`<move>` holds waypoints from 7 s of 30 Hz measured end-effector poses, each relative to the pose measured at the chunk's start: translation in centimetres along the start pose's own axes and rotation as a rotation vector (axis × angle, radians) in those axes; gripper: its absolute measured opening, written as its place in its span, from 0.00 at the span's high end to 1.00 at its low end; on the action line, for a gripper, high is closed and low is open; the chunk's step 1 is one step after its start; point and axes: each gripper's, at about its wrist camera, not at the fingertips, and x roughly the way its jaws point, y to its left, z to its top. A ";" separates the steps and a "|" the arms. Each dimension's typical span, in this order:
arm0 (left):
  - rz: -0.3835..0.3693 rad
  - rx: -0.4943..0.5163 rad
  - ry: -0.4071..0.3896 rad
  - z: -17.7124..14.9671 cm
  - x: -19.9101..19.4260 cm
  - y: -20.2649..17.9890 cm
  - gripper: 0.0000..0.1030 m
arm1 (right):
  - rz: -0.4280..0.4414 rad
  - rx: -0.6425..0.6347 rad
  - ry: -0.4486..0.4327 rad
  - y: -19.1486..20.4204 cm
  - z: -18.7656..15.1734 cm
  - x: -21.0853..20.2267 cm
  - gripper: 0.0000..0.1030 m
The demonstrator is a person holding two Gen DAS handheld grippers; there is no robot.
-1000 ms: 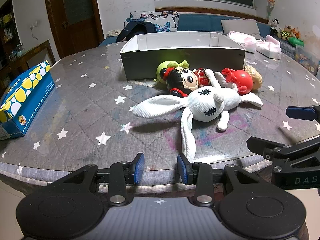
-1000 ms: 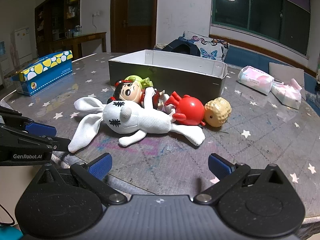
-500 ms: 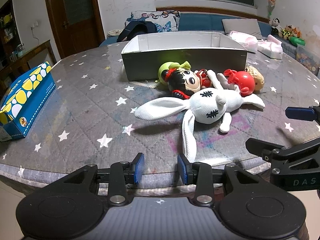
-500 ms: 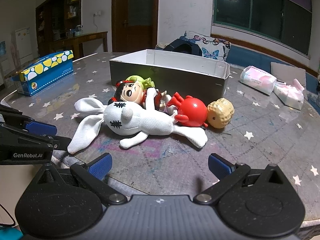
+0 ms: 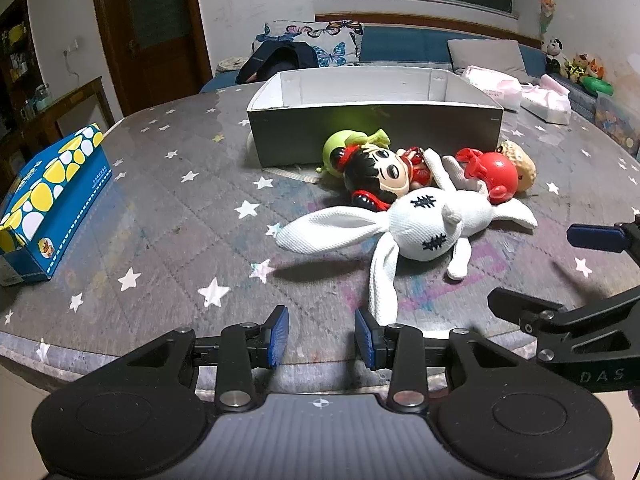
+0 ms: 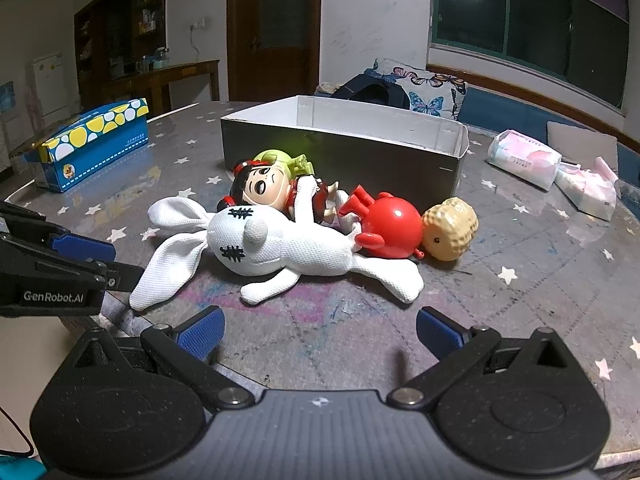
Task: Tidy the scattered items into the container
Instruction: 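Move the left tool toward the white plush bunny, then grasp the white plush bunny's ear with the left tool and lift, then carry the bunny over the white box and open the left tool, then lower the left tool onto the beige peanut toy and grasp it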
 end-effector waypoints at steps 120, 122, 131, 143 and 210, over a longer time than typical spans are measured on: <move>-0.405 0.096 -0.219 13.5 -1.0 1.0 0.92 | 0.148 -0.176 -0.127 -1.6 9.3 1.4 0.65; -0.403 0.101 -0.248 15.1 -0.8 0.6 0.92 | 0.127 -0.170 -0.154 -2.6 10.9 1.4 0.65; -0.369 0.071 -0.259 22.3 5.0 -1.1 0.92 | 0.048 -0.184 -0.159 -6.5 17.2 6.0 0.66; -0.399 -0.007 -0.065 24.8 17.3 -2.2 0.91 | -0.008 -0.226 0.080 -9.3 18.3 16.6 0.66; -0.534 -0.065 -0.016 13.3 7.8 -5.2 0.82 | -0.085 0.121 -0.029 -9.9 4.2 4.4 0.37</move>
